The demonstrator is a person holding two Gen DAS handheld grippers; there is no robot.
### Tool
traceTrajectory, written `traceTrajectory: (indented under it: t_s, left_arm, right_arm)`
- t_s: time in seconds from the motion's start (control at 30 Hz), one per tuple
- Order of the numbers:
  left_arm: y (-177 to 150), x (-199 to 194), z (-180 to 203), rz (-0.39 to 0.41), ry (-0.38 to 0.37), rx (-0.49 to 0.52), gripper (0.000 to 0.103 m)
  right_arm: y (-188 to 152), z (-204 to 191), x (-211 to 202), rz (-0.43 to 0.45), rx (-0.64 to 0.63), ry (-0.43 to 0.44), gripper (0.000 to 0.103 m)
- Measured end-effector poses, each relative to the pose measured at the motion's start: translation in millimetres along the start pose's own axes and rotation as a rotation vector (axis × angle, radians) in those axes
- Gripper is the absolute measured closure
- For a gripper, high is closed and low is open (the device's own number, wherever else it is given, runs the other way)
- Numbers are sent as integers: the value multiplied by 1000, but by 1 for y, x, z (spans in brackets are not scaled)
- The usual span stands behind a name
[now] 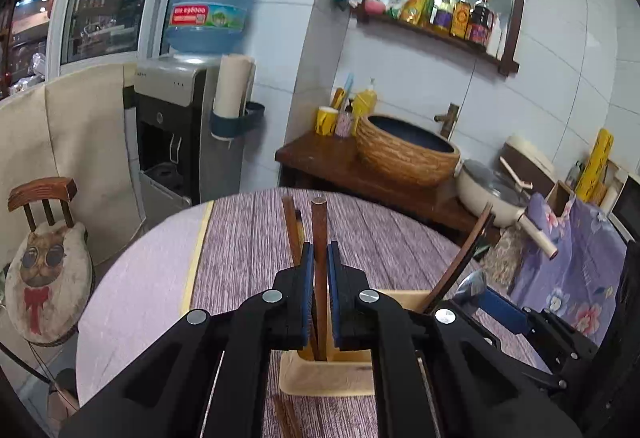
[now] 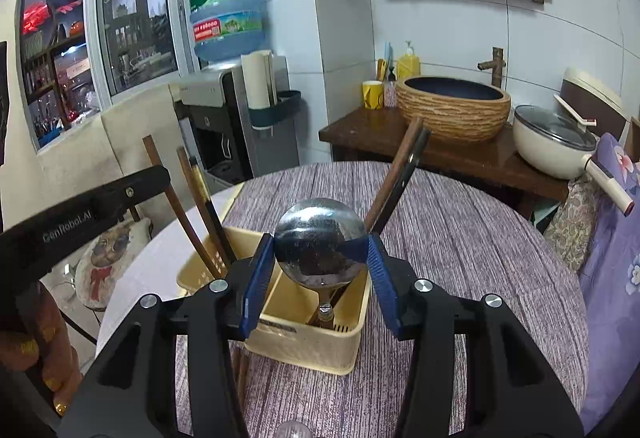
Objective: Organize utensils
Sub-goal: 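Open both tools to drop the spoon and chopstick into the holder, then move both tools back over the remaining spoons and chopsticks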
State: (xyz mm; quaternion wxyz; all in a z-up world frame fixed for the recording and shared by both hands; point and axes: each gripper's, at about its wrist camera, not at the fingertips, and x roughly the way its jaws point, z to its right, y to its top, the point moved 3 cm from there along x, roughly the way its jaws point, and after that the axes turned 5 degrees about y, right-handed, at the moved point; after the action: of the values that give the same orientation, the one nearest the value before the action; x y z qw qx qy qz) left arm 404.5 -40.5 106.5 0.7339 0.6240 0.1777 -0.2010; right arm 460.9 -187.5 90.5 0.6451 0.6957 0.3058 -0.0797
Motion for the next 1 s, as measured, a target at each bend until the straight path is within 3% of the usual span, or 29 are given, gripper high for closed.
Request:
traceTrajectory:
  t_s: [0.23,0.3,0.33,0.37,0.4,0.43,0.47,0.57,0.63,0.7,1.0]
  left_arm:
    - [-20,10,1,-37,6,29,99]
    - [-22,7,-1,-38,7,25,99]
    - [-22,3,-3,-37,-4,20,96]
    - [-23,-1,-5,-34,-14,16,84]
    - [-25,-6,-6,-27,-22,12,74]
    - [-26,-14,-9,-11,-23,7,52]
    - [-28,-20,-10,6,-20,6,43]
    - [-38,-38,-14,34,-17,18,40]
    - [-47,-46,-21,29,-18,6,28]
    - [-58,-49,-26,12,-22,-2,25]
    - [-127,-39,-51,-162,28,12,24]
  right_arm:
    - [-14,-1,4,1,-30,-12,55]
    - [-14,-1,2,12,-32,-13,48]
    - [-14,-1,-2,28,-35,-12,43]
    - [-15,-1,-5,40,-38,-13,35]
    - [-15,-2,-10,56,-43,-15,33]
    - [-15,-2,-15,67,-47,-17,33]
    - [-17,-3,-20,76,-53,-14,32]
    - [-24,-6,-37,97,-64,-6,24]
    - [-30,-7,-48,113,-81,-17,21]
    - [-40,-8,-57,108,-95,-30,20]
    - [-119,13,-63,-73,-51,-85,20]
